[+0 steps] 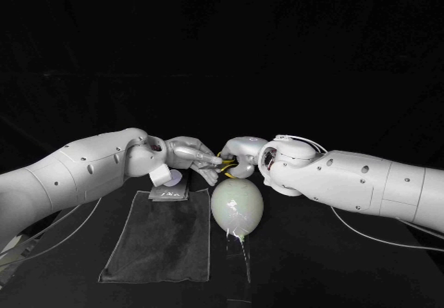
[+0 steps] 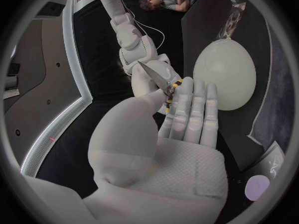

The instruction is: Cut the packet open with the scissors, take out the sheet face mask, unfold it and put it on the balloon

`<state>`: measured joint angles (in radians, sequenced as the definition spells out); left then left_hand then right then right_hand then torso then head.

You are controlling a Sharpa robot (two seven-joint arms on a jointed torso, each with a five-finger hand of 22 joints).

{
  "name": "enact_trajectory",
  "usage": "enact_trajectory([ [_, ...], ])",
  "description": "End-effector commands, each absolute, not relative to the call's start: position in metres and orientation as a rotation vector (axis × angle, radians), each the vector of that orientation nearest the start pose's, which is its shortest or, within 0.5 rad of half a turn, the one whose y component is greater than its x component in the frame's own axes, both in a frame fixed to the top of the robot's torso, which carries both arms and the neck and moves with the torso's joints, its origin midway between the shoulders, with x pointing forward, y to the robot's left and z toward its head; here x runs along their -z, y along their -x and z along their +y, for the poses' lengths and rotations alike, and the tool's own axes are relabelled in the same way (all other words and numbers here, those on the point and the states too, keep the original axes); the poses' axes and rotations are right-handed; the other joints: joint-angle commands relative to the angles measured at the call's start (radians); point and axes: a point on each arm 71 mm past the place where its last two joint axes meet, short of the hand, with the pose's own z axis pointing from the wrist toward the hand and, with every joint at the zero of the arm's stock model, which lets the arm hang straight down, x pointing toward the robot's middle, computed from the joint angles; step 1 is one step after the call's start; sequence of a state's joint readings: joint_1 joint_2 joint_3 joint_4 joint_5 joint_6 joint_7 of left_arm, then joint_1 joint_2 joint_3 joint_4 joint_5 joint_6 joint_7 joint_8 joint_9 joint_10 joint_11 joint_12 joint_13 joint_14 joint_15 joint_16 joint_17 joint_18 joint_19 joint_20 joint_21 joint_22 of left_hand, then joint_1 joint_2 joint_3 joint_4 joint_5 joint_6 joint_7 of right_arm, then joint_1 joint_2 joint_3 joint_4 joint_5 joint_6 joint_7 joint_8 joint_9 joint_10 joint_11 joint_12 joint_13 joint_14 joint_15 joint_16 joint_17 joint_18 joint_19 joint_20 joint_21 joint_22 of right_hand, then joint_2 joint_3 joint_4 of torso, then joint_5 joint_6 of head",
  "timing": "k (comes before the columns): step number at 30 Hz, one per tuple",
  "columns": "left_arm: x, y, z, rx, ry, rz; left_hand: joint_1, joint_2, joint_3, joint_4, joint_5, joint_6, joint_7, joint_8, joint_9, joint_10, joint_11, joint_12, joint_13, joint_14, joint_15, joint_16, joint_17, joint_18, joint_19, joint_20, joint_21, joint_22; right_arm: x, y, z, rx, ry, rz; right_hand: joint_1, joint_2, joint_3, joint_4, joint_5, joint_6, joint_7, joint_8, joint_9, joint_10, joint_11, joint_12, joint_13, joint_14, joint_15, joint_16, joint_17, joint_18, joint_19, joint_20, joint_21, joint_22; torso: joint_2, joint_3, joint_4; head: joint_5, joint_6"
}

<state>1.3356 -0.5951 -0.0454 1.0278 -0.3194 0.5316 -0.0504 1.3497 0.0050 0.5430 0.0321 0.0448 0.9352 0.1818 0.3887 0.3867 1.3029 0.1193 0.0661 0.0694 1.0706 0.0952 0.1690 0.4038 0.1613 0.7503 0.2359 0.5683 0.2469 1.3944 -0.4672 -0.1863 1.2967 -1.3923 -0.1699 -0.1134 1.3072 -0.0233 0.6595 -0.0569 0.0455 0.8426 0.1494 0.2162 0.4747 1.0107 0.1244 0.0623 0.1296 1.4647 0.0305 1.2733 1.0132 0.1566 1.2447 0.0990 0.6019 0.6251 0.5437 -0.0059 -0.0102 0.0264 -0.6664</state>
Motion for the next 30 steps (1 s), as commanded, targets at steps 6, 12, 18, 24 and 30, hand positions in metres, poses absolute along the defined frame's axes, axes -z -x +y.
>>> enact_trajectory([
  [6, 0.141, -0.554, 0.166, 1.785, 0.526, 2.136, 0.003, 0.016, 0.073, -0.080, 0.003, 0.008, -0.018, -0.001, 0.006, 0.015, -0.015, 0.006, 0.002, 0.007, -0.007, -0.002, 0.003, 0.016, -0.003, 0.002, 0.006, 0.001, 0.161, -0.510, -0.052, -0.882, 0.428, 1.849, -0.083, -0.054, -0.067, 0.180, 0.004, -0.033, -0.018, 0.015, -0.004, -0.047, -0.014, -0.003, -0.047, -0.002, -0.007, 0.008, 0.000, 0.024, 0.001, 0.006, -0.026, -0.011, 0.000, -0.0002, 0.0005, 0.005, 0.002],
  [12, 0.141, -0.555, 0.167, 1.779, 0.517, 2.133, 0.003, 0.017, 0.072, -0.080, 0.003, 0.008, -0.019, 0.000, 0.007, 0.016, -0.016, 0.006, 0.002, 0.007, -0.007, -0.002, 0.004, 0.017, -0.003, 0.002, 0.006, 0.001, 0.162, -0.510, -0.049, -0.916, 0.430, 1.892, -0.056, 0.006, -0.085, 0.190, 0.003, -0.005, 0.005, 0.018, -0.012, -0.022, -0.008, 0.012, -0.059, -0.004, -0.005, 0.011, 0.000, 0.022, 0.011, 0.015, -0.040, -0.021, 0.001, -0.0007, -0.0015, 0.001, 0.001],
  [18, 0.142, -0.555, 0.168, 1.776, 0.511, 2.138, 0.003, 0.018, 0.071, -0.081, 0.003, 0.008, -0.020, 0.001, 0.008, 0.016, -0.017, 0.006, 0.002, 0.007, -0.007, -0.002, 0.004, 0.017, -0.003, 0.002, 0.006, 0.001, 0.163, -0.513, -0.049, -0.948, 0.373, 1.926, -0.150, 0.102, -0.113, 0.346, 0.003, -0.028, 0.052, -0.014, -0.037, 0.007, 0.008, 0.007, -0.064, -0.005, 0.005, 0.014, 0.000, 0.021, 0.028, 0.023, -0.046, -0.026, 0.000, 0.0004, 0.0013, 0.003, 0.003],
  [24, 0.142, -0.554, 0.167, 1.771, 0.499, 2.151, 0.003, 0.018, 0.071, -0.081, 0.003, 0.008, -0.020, 0.001, 0.008, 0.016, -0.017, 0.006, 0.002, 0.007, -0.007, -0.002, 0.004, 0.017, -0.003, 0.002, 0.006, 0.001, 0.161, -0.516, -0.050, -0.978, 0.307, 1.912, -0.005, 0.104, -0.045, 0.191, 0.003, 0.031, 0.029, 0.030, -0.021, 0.103, -0.017, 0.034, -0.058, -0.006, -0.012, 0.016, -0.002, 0.027, 0.040, 0.013, -0.051, -0.028, 0.000, -0.0001, -0.0001, 0.004, 0.005],
  [30, 0.143, -0.555, 0.167, 1.752, 0.493, 2.162, 0.004, 0.018, 0.071, -0.082, 0.003, 0.007, -0.020, 0.001, 0.009, 0.016, -0.017, 0.006, 0.002, 0.007, -0.008, -0.002, 0.005, 0.017, -0.002, 0.002, 0.006, 0.001, 0.157, -0.521, -0.055, -1.009, 0.188, 1.869, 0.026, 0.074, -0.030, 0.133, 0.003, 0.069, -0.004, 0.062, 0.001, 0.338, -0.063, 0.126, -0.023, -0.005, -0.046, 0.014, -0.005, 0.026, 0.048, -0.011, -0.035, -0.008, 0.000, 0.0003, 0.0006, 0.003, 0.007],
])
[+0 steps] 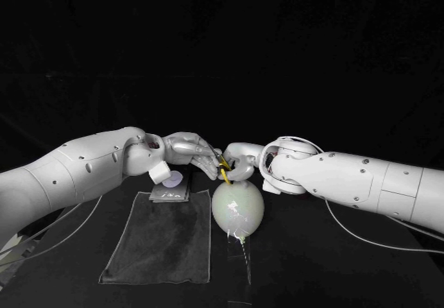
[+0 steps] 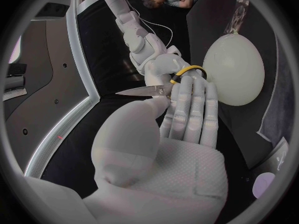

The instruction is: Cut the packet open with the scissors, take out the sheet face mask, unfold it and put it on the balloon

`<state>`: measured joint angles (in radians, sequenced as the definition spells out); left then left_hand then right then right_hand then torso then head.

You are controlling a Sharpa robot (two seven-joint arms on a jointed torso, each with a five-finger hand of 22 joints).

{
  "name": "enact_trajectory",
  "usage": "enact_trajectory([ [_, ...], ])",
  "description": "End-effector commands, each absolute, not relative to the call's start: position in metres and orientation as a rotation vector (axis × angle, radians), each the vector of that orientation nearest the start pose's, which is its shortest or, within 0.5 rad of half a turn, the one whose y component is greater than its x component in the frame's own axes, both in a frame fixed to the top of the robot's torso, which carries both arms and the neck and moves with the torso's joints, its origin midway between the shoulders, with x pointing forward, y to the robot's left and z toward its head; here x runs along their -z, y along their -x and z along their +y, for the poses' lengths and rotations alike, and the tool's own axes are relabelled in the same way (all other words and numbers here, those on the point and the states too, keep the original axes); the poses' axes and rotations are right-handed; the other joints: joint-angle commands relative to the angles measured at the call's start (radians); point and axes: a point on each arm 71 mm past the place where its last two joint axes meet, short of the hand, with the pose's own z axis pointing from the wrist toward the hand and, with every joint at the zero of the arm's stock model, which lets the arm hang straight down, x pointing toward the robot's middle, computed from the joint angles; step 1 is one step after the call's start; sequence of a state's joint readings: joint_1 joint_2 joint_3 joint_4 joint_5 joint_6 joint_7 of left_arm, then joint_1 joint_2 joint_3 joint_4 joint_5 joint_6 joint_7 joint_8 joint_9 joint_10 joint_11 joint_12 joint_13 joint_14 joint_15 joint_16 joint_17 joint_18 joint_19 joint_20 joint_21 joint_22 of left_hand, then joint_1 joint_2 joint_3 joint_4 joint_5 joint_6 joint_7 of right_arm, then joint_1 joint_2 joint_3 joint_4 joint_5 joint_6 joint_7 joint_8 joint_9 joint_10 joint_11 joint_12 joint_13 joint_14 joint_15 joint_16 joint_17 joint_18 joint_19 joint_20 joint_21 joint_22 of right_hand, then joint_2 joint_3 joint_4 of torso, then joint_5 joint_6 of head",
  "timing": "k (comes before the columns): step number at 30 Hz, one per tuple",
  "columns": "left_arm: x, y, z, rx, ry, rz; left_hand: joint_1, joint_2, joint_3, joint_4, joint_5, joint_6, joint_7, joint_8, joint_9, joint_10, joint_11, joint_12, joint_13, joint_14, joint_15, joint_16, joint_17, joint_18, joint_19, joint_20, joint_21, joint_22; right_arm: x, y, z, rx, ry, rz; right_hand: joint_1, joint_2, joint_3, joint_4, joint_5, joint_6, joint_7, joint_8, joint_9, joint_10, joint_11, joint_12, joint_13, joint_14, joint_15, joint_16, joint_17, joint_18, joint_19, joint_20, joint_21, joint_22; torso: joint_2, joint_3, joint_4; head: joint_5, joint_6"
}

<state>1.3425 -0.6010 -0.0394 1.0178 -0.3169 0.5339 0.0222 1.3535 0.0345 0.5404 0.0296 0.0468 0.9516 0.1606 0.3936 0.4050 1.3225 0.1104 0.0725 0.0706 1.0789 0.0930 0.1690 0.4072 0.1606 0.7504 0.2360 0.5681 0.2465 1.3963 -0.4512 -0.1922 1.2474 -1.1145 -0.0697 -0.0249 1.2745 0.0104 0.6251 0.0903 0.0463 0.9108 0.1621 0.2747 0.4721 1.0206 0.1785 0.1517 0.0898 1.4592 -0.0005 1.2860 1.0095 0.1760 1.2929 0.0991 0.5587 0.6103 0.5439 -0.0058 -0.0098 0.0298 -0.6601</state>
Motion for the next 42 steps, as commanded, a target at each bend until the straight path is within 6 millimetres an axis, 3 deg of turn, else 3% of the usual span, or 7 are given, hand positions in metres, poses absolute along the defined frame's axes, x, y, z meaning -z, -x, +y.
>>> enact_trajectory([
  [1, 0.143, -0.555, 0.168, 1.744, 0.493, 2.165, 0.000, -0.011, 0.073, -0.080, 0.001, -0.010, 0.001, -0.004, -0.008, -0.004, -0.008, -0.001, 0.001, -0.001, -0.006, -0.002, 0.001, 0.018, -0.003, 0.002, 0.007, 0.002, 0.156, -0.523, -0.056, -1.011, 0.169, 1.865, 0.053, 0.038, 0.001, -0.012, 0.003, 0.003, -0.024, 0.006, 0.007, 0.375, -0.127, 0.057, 0.030, 0.001, -0.024, 0.000, -0.002, 0.006, 0.001, -0.019, 0.007, 0.007, 0.000, 0.0003, 0.0004, 0.000, 0.000],
  [6, 0.146, -0.558, 0.175, 1.693, 0.519, 2.166, 0.001, -0.010, 0.072, -0.081, 0.001, -0.013, 0.002, -0.004, -0.006, -0.006, -0.008, -0.002, 0.000, -0.003, -0.005, -0.003, 0.002, 0.018, -0.003, 0.002, 0.007, 0.002, 0.153, -0.527, -0.067, -1.009, 0.098, 1.856, 0.027, 0.036, -0.026, 0.006, 0.002, 0.017, -0.050, 0.025, 0.029, 0.488, -0.163, 0.185, 0.137, 0.003, -0.051, -0.005, -0.005, 0.005, 0.006, -0.046, 0.001, 0.009, 0.000, 0.0009, 0.0002, 0.002, 0.003],
  [20, 0.155, -0.584, 0.239, 1.570, 0.941, 1.854, -0.033, -0.027, 0.073, -0.065, 0.001, -0.071, 0.037, -0.036, 0.000, -0.082, 0.024, -0.012, -0.006, -0.044, 0.019, -0.028, 0.001, 0.013, -0.037, 0.018, -0.017, -0.013, 0.148, -0.531, -0.115, -1.088, -0.239, 1.872, -0.004, 0.039, -0.070, 0.056, 0.002, 0.034, -0.077, 0.076, 0.115, 0.440, -0.175, 0.703, 0.736, 0.008, -0.066, -0.013, -0.007, 0.000, 0.019, -0.058, -0.015, 0.018, 0.001, -0.0004, -0.0011, -0.005, 0.015],
  [35, 0.179, -0.584, 0.289, 1.459, 1.126, 1.709, -0.046, -0.049, 0.082, -0.072, 0.001, -0.084, 0.041, -0.046, 0.005, -0.107, 0.028, -0.008, -0.003, -0.051, 0.022, -0.028, 0.009, 0.020, -0.035, 0.027, -0.035, -0.028, 0.143, -0.524, -0.173, -1.119, -0.595, 1.782, -0.011, 0.018, -0.124, 0.086, 0.002, 0.075, -0.093, 0.095, 0.142, 0.440, -0.189, 0.812, 0.877, 0.009, -0.074, -0.015, -0.006, -0.003, 0.031, -0.063, -0.001, 0.042, -0.001, 0.0009, -0.0012, -0.008, 0.040],
  [37, 0.179, -0.583, 0.295, 1.455, 1.125, 1.690, -0.046, -0.050, 0.082, -0.072, 0.001, -0.084, 0.041, -0.046, 0.005, -0.107, 0.028, -0.008, -0.003, -0.051, 0.022, -0.028, 0.009, 0.020, -0.035, 0.027, -0.035, -0.028, 0.141, -0.522, -0.181, -1.159, -0.702, 1.730, -0.013, 0.010, -0.135, 0.089, 0.002, 0.093, -0.099, 0.107, 0.152, 0.449, -0.195, 0.850, 0.916, 0.009, -0.078, -0.015, -0.006, -0.006, 0.039, -0.065, 0.022, 0.064, -0.001, 0.0005, -0.0020, -0.011, 0.043],
  [38, 0.178, -0.582, 0.298, 1.454, 1.120, 1.679, -0.030, -0.049, 0.089, -0.087, 0.002, -0.077, 0.039, -0.043, 0.008, -0.106, 0.026, -0.006, -0.002, -0.052, 0.020, -0.027, 0.011, 0.022, -0.032, 0.025, -0.035, -0.028, 0.140, -0.522, -0.184, -1.178, -0.744, 1.708, -0.012, -0.004, -0.151, 0.090, 0.002, 0.119, -0.112, 0.133, 0.173, 0.479, -0.208, 0.970, 1.033, 0.009, -0.087, -0.016, -0.006, -0.018, 0.065, -0.070, 0.105, 0.139, 0.000, 0.0004, -0.0020, -0.013, 0.045],
  [42, 0.175, -0.581, 0.312, 1.439, 1.085, 1.613, 0.004, -0.051, 0.100, -0.128, 0.001, -0.076, 0.038, -0.047, 0.006, -0.115, 0.026, -0.008, -0.003, -0.043, 0.016, -0.021, 0.016, 0.022, -0.022, 0.014, -0.017, -0.019, 0.138, -0.519, -0.198, -1.248, -0.890, 1.623, -0.020, -0.008, -0.183, 0.122, 0.003, 0.123, -0.132, 0.202, 0.259, 0.501, -0.223, 1.139, 1.206, 0.010, -0.100, -0.019, -0.007, -0.021, 0.069, -0.084, 0.115, 0.155, 0.003, 0.0007, -0.0012, -0.013, 0.049],
])
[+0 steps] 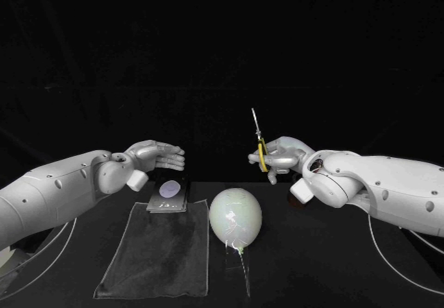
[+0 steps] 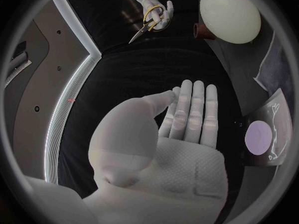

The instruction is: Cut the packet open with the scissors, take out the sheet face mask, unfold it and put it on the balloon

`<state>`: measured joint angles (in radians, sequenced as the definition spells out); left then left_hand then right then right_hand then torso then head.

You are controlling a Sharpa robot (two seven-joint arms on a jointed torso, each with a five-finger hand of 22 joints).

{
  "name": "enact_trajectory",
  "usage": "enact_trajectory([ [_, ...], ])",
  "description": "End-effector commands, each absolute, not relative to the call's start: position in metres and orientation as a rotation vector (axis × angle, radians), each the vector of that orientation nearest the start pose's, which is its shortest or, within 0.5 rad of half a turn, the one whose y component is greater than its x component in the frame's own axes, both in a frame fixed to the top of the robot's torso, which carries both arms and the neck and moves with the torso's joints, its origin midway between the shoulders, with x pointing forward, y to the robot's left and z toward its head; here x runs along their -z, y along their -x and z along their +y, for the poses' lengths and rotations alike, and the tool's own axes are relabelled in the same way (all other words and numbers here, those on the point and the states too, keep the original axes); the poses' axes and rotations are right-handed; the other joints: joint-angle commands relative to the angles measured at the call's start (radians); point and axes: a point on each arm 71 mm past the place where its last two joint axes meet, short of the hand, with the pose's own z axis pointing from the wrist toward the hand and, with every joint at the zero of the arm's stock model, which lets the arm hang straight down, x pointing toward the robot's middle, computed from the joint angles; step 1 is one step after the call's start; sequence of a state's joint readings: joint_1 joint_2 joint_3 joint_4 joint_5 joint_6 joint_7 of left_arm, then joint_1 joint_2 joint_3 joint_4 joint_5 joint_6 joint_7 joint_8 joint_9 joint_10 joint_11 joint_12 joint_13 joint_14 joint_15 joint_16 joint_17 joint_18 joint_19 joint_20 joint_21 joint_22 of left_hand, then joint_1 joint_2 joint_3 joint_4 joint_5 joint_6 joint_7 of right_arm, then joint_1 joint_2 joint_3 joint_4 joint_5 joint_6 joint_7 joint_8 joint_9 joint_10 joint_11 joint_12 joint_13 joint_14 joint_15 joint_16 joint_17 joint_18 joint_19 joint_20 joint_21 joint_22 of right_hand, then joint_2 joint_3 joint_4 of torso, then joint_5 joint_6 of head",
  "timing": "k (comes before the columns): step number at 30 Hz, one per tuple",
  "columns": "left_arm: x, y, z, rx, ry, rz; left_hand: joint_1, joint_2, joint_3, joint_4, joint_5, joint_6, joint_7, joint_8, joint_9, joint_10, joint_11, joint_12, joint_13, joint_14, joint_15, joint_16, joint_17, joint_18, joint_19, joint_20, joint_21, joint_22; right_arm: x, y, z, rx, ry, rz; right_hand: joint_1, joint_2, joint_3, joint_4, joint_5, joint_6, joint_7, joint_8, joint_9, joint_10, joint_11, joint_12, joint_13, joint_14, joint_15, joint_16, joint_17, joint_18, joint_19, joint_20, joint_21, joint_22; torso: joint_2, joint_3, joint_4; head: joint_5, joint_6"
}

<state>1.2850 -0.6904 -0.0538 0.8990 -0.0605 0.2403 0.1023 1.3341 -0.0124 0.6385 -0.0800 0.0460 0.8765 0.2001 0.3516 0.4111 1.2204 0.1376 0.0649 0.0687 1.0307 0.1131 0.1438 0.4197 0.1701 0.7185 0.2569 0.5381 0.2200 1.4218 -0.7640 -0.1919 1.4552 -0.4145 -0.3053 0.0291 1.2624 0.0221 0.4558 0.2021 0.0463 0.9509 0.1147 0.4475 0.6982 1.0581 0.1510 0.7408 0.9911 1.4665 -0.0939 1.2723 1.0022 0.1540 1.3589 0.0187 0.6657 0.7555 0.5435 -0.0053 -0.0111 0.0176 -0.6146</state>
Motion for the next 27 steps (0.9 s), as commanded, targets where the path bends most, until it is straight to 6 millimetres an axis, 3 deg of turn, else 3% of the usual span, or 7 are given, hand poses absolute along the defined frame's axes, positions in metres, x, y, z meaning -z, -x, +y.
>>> enact_trajectory([
  [1, 0.174, -0.580, 0.316, 1.423, 1.065, 1.590, 0.024, -0.005, 0.002, -0.020, 0.002, -0.002, -0.001, -0.006, 0.000, -0.016, 0.000, -0.002, -0.001, 0.007, -0.004, 0.005, 0.004, 0.013, 0.011, -0.007, 0.016, 0.009, 0.139, -0.518, -0.203, -1.258, -0.923, 1.604, -0.002, -0.016, -0.019, 0.021, 0.001, 0.062, -0.096, 0.053, 0.071, 0.463, -0.200, 0.572, 0.329, 0.002, -0.011, -0.006, 0.000, -0.001, 0.002, -0.005, 0.010, 0.015, 0.003, 0.0004, 0.0015, -0.002, 0.003],
  [5, 0.171, -0.578, 0.329, 1.353, 0.987, 1.512, 0.020, -0.039, -0.018, -0.040, 0.002, -0.043, -0.007, -0.039, -0.017, -0.143, 0.023, -0.007, -0.009, 0.038, -0.003, 0.025, 0.015, 0.014, 0.038, -0.021, 0.056, 0.030, 0.145, -0.514, -0.224, -1.255, -1.018, 1.557, -0.020, -0.025, -0.060, 0.061, 0.003, 0.065, -0.104, 0.140, 0.173, 0.470, -0.208, 0.642, 0.401, 0.003, -0.015, -0.008, 0.000, -0.007, 0.013, -0.011, 0.058, 0.065, 0.001, 0.0011, 0.0032, -0.006, -0.001],
  [9, 0.175, -0.569, 0.332, 1.327, 0.950, 1.437, -0.022, -0.086, -0.066, -0.029, 0.001, -0.081, -0.016, -0.066, -0.029, -0.172, 0.030, -0.004, -0.007, 0.078, -0.004, 0.055, 0.032, 0.015, 0.058, -0.026, 0.075, 0.039, 0.155, -0.509, -0.245, -1.234, -1.072, 1.536, -0.007, -0.032, -0.076, 0.068, 0.003, 0.030, -0.106, 0.167, 0.226, 0.466, -0.212, 0.644, 0.405, 0.003, -0.020, -0.010, -0.001, -0.006, 0.010, -0.015, 0.055, 0.068, 0.002, -0.0008, 0.0011, 0.027, -0.014],
  [13, 0.188, -0.554, 0.326, 1.324, 0.921, 1.393, -0.053, -0.116, -0.104, -0.008, 0.002, -0.139, -0.030, -0.105, -0.050, -0.183, 0.028, 0.002, -0.003, 0.082, -0.006, 0.074, 0.049, 0.014, 0.068, -0.028, 0.066, 0.030, 0.171, -0.499, -0.267, -1.213, -1.114, 1.542, 0.008, -0.027, -0.076, 0.076, 0.003, -0.008, -0.097, 0.140, 0.233, 0.464, -0.205, 0.648, 0.411, 0.003, -0.016, -0.010, 0.000, -0.008, 0.008, -0.015, 0.059, 0.076, 0.005, -0.0020, 0.0014, 0.045, -0.024],
  [18, 0.204, -0.547, 0.325, 1.248, 0.809, 1.416, -0.057, -0.135, -0.127, 0.008, 0.002, -0.091, 0.007, -0.087, -0.050, -0.151, 0.018, 0.020, 0.002, 0.055, -0.009, 0.080, 0.063, 0.012, 0.066, -0.022, 0.035, 0.008, 0.184, -0.492, -0.279, -1.198, -1.131, 1.557, 0.019, -0.022, -0.075, 0.080, 0.003, -0.024, -0.088, 0.106, 0.225, 0.464, -0.198, 0.654, 0.419, 0.003, -0.011, -0.010, 0.001, -0.010, 0.009, -0.012, 0.067, 0.086, 0.004, -0.0002, 0.0000, 0.066, -0.039],
  [19, 0.208, -0.545, 0.325, 1.216, 0.757, 1.434, -0.061, -0.143, -0.135, 0.015, 0.002, -0.084, 0.010, -0.087, -0.052, -0.150, 0.022, 0.021, 0.001, 0.022, 0.000, 0.068, 0.062, 0.004, 0.043, -0.012, 0.008, -0.007, 0.189, -0.490, -0.281, -1.196, -1.132, 1.565, 0.024, -0.018, -0.074, 0.082, 0.003, -0.036, -0.080, 0.076, 0.211, 0.465, -0.192, 0.657, 0.423, 0.003, -0.007, -0.010, 0.001, -0.011, 0.009, -0.010, 0.070, 0.091, 0.004, -0.0003, 0.0000, 0.076, -0.040],
  [27, 0.235, -0.532, 0.321, 1.093, 0.526, 1.519, -0.041, -0.163, -0.179, 0.037, 0.001, -0.106, 0.039, -0.112, -0.076, -0.261, 0.066, -0.001, -0.005, -0.202, 0.064, -0.039, 0.019, -0.033, -0.112, 0.034, -0.154, -0.096, 0.205, -0.480, -0.290, -1.184, -1.112, 1.610, 0.034, -0.014, -0.080, 0.082, 0.003, -0.025, -0.070, 0.018, 0.182, 0.466, -0.183, 0.663, 0.431, 0.004, 0.001, -0.010, 0.003, -0.013, 0.012, -0.004, 0.083, 0.110, 0.004, -0.0004, 0.0044, 0.118, -0.074],
])
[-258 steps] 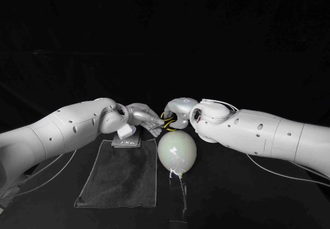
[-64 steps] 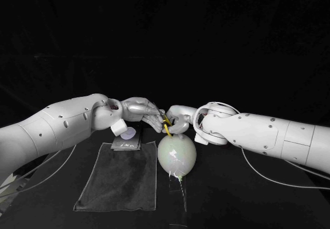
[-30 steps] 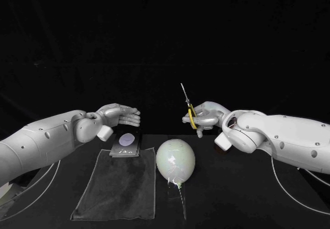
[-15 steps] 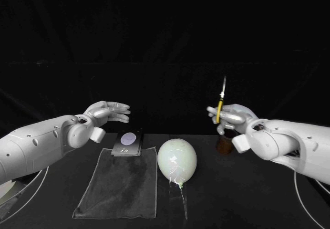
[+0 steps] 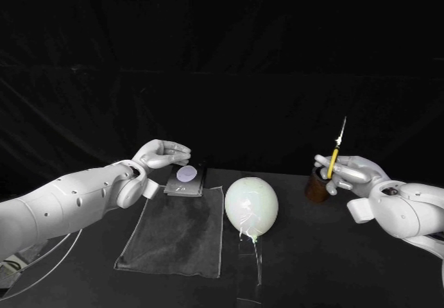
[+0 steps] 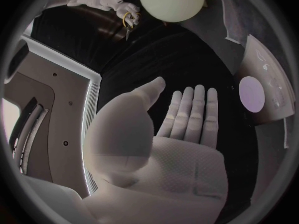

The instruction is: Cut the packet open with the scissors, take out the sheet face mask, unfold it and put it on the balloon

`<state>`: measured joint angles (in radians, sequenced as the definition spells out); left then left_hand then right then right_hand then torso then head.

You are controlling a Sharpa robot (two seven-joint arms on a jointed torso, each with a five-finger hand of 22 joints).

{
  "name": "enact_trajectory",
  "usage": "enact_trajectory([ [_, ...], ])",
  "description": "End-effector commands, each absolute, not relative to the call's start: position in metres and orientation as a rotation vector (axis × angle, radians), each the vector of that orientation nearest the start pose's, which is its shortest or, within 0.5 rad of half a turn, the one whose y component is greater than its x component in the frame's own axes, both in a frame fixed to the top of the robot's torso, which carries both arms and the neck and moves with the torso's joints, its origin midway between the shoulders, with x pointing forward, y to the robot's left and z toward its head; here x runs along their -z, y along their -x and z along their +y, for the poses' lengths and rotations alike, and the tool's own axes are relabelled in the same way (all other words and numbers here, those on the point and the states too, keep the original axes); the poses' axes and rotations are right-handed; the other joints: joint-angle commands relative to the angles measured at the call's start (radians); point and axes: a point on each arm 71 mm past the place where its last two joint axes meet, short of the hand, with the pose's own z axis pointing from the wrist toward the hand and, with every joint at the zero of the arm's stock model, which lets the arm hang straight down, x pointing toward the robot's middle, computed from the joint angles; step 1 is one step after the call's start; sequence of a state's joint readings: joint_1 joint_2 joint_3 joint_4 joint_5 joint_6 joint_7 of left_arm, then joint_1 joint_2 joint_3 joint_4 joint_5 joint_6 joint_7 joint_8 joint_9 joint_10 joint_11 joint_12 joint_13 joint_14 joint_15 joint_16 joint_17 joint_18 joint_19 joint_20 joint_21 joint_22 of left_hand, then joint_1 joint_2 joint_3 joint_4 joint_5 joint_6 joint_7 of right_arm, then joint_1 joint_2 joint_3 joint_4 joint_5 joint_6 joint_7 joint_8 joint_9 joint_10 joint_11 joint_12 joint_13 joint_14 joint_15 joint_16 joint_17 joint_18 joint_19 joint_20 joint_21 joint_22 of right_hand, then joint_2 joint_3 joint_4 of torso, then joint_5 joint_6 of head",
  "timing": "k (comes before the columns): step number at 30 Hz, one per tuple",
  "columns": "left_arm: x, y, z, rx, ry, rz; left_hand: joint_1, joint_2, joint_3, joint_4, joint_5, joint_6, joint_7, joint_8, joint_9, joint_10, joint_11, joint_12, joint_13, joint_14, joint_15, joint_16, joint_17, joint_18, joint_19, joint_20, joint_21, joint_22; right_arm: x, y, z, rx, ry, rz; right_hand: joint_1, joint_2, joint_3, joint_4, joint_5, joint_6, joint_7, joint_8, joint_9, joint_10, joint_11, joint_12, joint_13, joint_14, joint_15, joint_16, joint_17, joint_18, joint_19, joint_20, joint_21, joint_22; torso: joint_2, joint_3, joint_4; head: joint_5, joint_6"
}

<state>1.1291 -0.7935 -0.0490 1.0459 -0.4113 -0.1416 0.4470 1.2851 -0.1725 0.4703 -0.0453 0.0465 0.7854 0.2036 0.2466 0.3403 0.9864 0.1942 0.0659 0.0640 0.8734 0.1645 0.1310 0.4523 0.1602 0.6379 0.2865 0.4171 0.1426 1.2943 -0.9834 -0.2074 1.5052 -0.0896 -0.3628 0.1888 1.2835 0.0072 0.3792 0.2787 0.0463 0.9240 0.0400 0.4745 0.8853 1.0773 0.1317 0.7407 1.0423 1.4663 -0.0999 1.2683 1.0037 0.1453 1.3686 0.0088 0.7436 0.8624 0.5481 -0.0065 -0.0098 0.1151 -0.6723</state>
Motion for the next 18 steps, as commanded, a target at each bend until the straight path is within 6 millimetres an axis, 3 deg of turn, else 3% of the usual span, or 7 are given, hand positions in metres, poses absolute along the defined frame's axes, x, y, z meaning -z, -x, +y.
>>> enact_trajectory([
  [1, 0.239, -0.531, 0.321, 1.074, 0.494, 1.530, 0.014, -0.005, -0.026, 0.006, 0.004, -0.024, 0.031, -0.012, -0.010, -0.055, 0.019, -0.002, -0.002, -0.087, 0.028, -0.050, -0.028, -0.040, -0.057, 0.004, -0.062, -0.034, 0.207, -0.479, -0.291, -1.182, -1.112, 1.615, 0.014, 0.001, -0.004, 0.005, 0.003, 0.004, 0.005, -0.014, -0.007, 0.447, -0.163, 0.664, 0.380, 0.004, 0.007, -0.006, 0.001, -0.004, 0.002, 0.006, 0.006, 0.004, -0.002, 0.0009, 0.0022, 0.029, -0.022],
  [3, 0.245, -0.530, 0.321, 1.045, 0.447, 1.548, 0.015, -0.005, -0.027, 0.007, 0.003, -0.024, 0.030, -0.013, -0.010, -0.056, 0.020, -0.002, -0.001, -0.089, 0.028, -0.051, -0.029, -0.041, -0.058, 0.005, -0.064, -0.035, 0.210, -0.477, -0.292, -1.178, -1.112, 1.623, 0.017, 0.002, -0.004, 0.004, 0.003, 0.006, 0.006, -0.022, -0.011, 0.447, -0.163, 0.664, 0.381, 0.004, 0.007, -0.006, 0.002, -0.004, 0.001, 0.007, 0.005, 0.004, -0.002, 0.0006, 0.0016, 0.041, -0.031],
  [8, 0.261, -0.526, 0.319, 0.977, 0.336, 1.596, 0.050, -0.004, -0.106, 0.020, 0.002, -0.087, 0.000, -0.043, -0.035, -0.281, -0.023, -0.013, -0.010, -0.430, 0.082, -0.087, -0.188, -0.101, -0.278, 0.008, -0.219, -0.095, 0.217, -0.473, -0.292, -1.172, -1.109, 1.643, 0.019, 0.002, -0.004, 0.003, 0.003, 0.008, 0.007, -0.027, -0.014, 0.447, -0.162, 0.665, 0.382, 0.004, 0.008, -0.006, 0.002, -0.004, 0.002, 0.007, 0.007, 0.007, -0.002, -0.0011, 0.0011, 0.066, -0.043],
  [11, 0.268, -0.526, 0.316, 0.924, 0.260, 1.637, 0.117, 0.006, -0.246, 0.054, 0.003, -0.165, 0.014, -0.075, -0.067, -0.379, -0.011, -0.016, -0.013, -0.530, 0.067, -0.092, -0.241, -0.101, -0.396, 0.009, -0.292, -0.108, 0.220, -0.470, -0.291, -1.170, -1.104, 1.654, 0.021, 0.003, -0.004, 0.003, 0.003, 0.010, 0.007, -0.032, -0.016, 0.447, -0.162, 0.666, 0.383, 0.004, 0.008, -0.006, 0.002, -0.004, 0.002, 0.008, 0.009, 0.008, -0.002, -0.0003, 0.0018, 0.077, -0.051],
  [15, 0.276, -0.527, 0.314, 0.852, 0.171, 1.683, 0.231, -0.039, -0.397, 0.163, 0.012, -0.277, 0.029, -0.116, -0.109, -0.507, 0.003, -0.024, -0.020, -0.606, 0.059, -0.098, -0.282, -0.084, -0.440, -0.001, -0.320, -0.112, 0.221, -0.468, -0.289, -1.170, -1.098, 1.664, 0.022, 0.004, -0.004, 0.003, 0.003, 0.011, 0.007, -0.034, -0.017, 0.447, -0.162, 0.665, 0.383, 0.004, 0.008, -0.006, 0.002, -0.004, 0.002, 0.008, 0.009, 0.009, -0.001, -0.0004, 0.0011, 0.093, -0.058],
  [16, 0.277, -0.528, 0.314, 0.834, 0.149, 1.694, 0.349, -0.068, -0.424, 0.334, 0.003, -0.299, 0.028, -0.123, -0.117, -0.538, 0.001, -0.022, -0.019, -0.622, 0.053, -0.094, -0.293, -0.050, -0.450, 0.001, -0.328, -0.110, 0.222, -0.467, -0.288, -1.171, -1.096, 1.667, 0.025, 0.004, -0.004, 0.002, 0.003, 0.013, 0.007, -0.039, -0.019, 0.447, -0.162, 0.666, 0.384, 0.004, 0.009, -0.005, 0.003, -0.004, 0.002, 0.008, 0.009, 0.010, 0.000, -0.0004, 0.0006, 0.102, -0.058],
  [18, 0.279, -0.529, 0.313, 0.810, 0.123, 1.706, 0.349, -0.068, -0.424, 0.334, 0.003, -0.299, 0.028, -0.123, -0.117, -0.538, 0.001, -0.022, -0.019, -0.622, 0.053, -0.094, -0.293, -0.050, -0.450, 0.001, -0.328, -0.110, 0.222, -0.466, -0.287, -1.172, -1.093, 1.672, 0.027, 0.005, -0.004, 0.001, 0.003, 0.014, 0.008, -0.041, -0.020, 0.447, -0.161, 0.666, 0.385, 0.004, 0.009, -0.006, 0.002, -0.004, 0.001, 0.009, 0.007, 0.009, 0.000, -0.0006, -0.0002, 0.108, -0.061],
])
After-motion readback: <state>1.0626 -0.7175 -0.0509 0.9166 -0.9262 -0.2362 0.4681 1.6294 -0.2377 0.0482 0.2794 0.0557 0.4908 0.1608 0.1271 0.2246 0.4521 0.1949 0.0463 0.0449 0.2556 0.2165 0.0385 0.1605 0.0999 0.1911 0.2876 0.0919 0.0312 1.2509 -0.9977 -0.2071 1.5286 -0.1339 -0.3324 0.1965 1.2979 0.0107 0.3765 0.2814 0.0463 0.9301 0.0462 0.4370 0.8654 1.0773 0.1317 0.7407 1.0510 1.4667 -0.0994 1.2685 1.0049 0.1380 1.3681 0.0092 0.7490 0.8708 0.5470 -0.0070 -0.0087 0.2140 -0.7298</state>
